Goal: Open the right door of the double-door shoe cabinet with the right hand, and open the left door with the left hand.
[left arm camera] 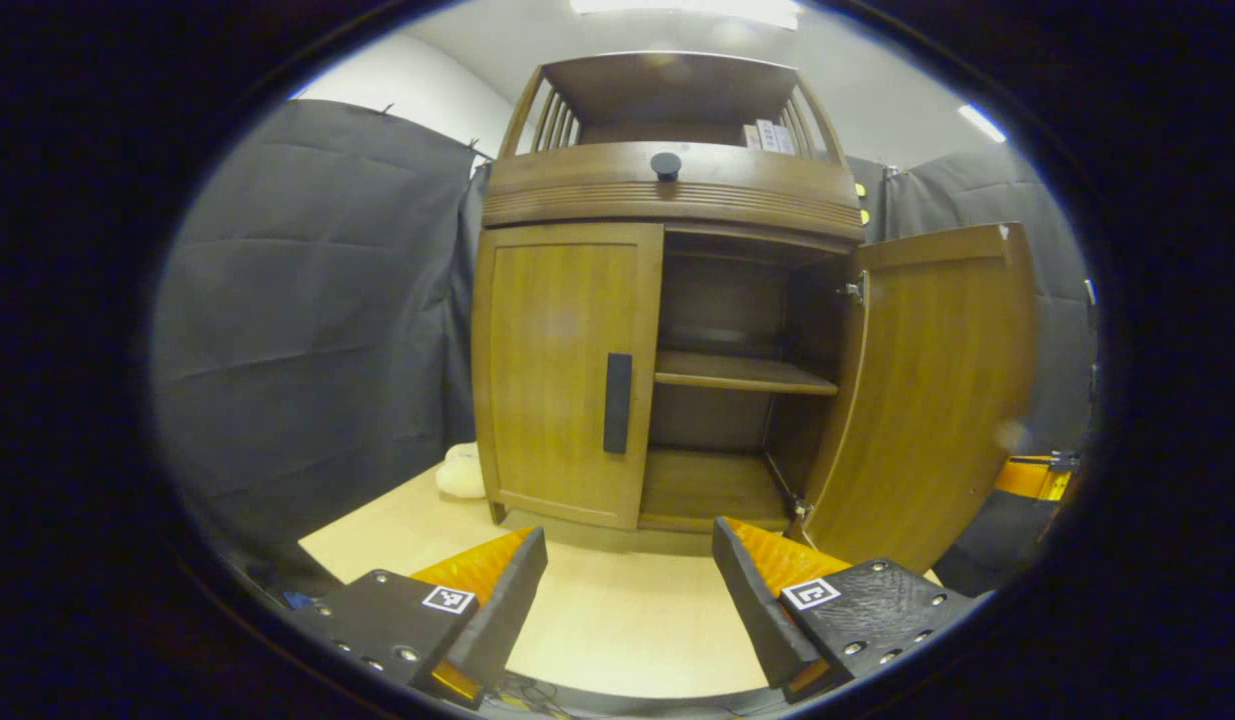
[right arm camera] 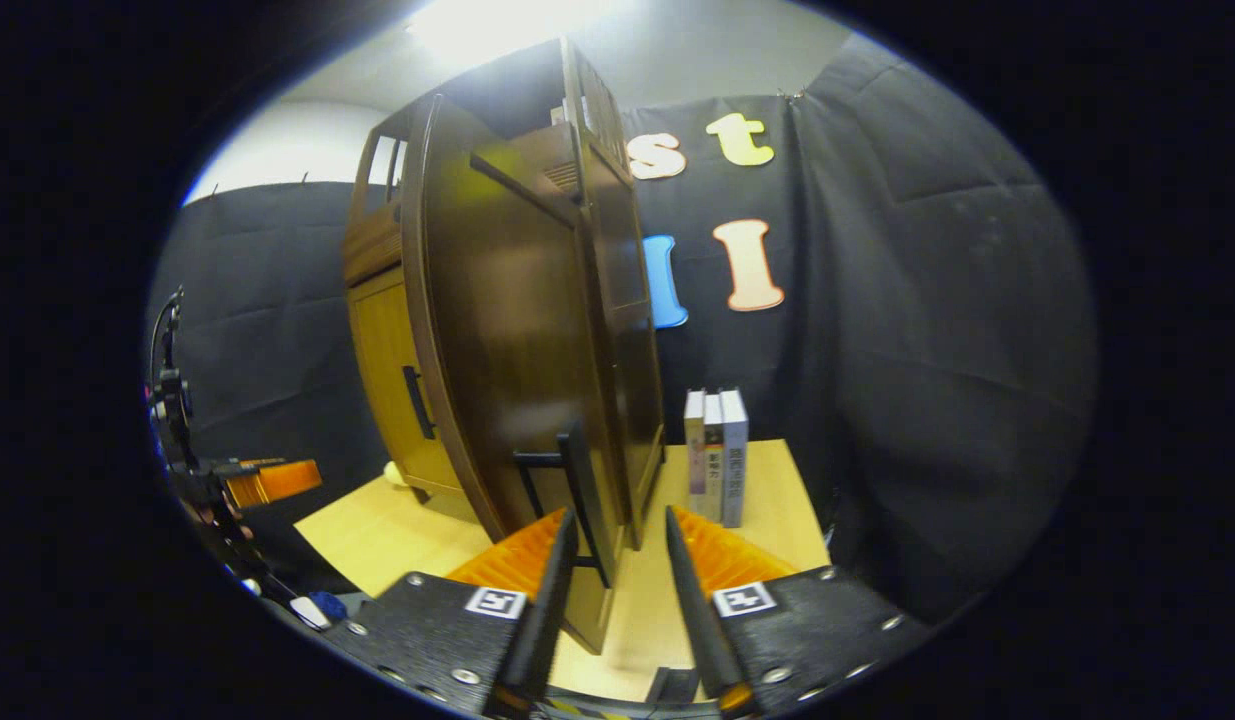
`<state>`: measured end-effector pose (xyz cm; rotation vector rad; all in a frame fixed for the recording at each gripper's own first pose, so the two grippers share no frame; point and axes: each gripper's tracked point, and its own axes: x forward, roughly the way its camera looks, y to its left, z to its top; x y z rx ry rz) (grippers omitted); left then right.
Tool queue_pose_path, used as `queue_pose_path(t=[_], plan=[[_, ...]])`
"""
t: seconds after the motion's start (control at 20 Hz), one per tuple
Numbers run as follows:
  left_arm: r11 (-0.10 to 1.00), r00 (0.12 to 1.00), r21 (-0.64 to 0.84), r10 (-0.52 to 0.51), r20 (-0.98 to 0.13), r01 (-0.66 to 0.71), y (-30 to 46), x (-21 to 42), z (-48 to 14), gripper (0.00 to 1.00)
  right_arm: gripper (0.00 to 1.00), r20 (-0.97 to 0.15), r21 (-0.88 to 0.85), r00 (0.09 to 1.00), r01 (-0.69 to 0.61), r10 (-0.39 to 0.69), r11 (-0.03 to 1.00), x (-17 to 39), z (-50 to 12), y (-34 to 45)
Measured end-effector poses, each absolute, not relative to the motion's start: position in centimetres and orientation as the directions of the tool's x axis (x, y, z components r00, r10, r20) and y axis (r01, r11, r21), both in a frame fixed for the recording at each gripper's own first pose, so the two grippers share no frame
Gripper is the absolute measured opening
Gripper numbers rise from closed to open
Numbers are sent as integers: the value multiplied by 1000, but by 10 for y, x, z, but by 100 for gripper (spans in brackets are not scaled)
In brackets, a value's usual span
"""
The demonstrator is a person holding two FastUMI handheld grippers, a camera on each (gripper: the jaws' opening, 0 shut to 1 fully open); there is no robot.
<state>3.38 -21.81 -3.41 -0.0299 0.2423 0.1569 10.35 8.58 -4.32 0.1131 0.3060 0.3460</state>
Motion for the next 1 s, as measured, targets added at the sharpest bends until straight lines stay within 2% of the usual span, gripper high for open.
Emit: queue_pose_path(t=[0.1,0.15,0.2,0.35,0.55,0.6,0.65,0.75,0.85,1.0], plan=[[993,970,2,114,-213,-116,-208,66,-26,95,88,-291,163,916,-235,275,958,104,-44,78],[995,975,8,97,-199,-98,-203,82,-24,100,92,-288,167,928,-194,236,967,102,-41,74],[996,979,15,87,-184,-86,-197,98,-19,100,95,-284,165,939,-152,195,974,101,-38,71],[995,983,45,92,-160,-86,-174,146,-15,100,95,-276,135,959,-19,56,991,92,-33,59],[1000,991,9,8,-132,-7,-169,210,-22,100,96,-274,108,958,122,-89,987,74,-30,62],[1000,990,7,1,-140,0,-167,223,-28,100,92,-286,107,952,144,-108,984,71,-34,68],[1000,989,10,1,-146,1,-164,233,-34,100,96,-295,106,948,156,-119,982,68,-36,75],[999,988,31,23,-150,-19,-157,257,-37,100,96,-312,86,940,172,-137,981,60,-40,86],[999,992,36,-2,-123,6,-159,271,-33,100,96,-319,67,934,194,-163,979,50,-40,95],[999,991,28,-42,-130,46,-165,291,-40,83,95,-335,63,926,206,-173,977,43,-44,107]])
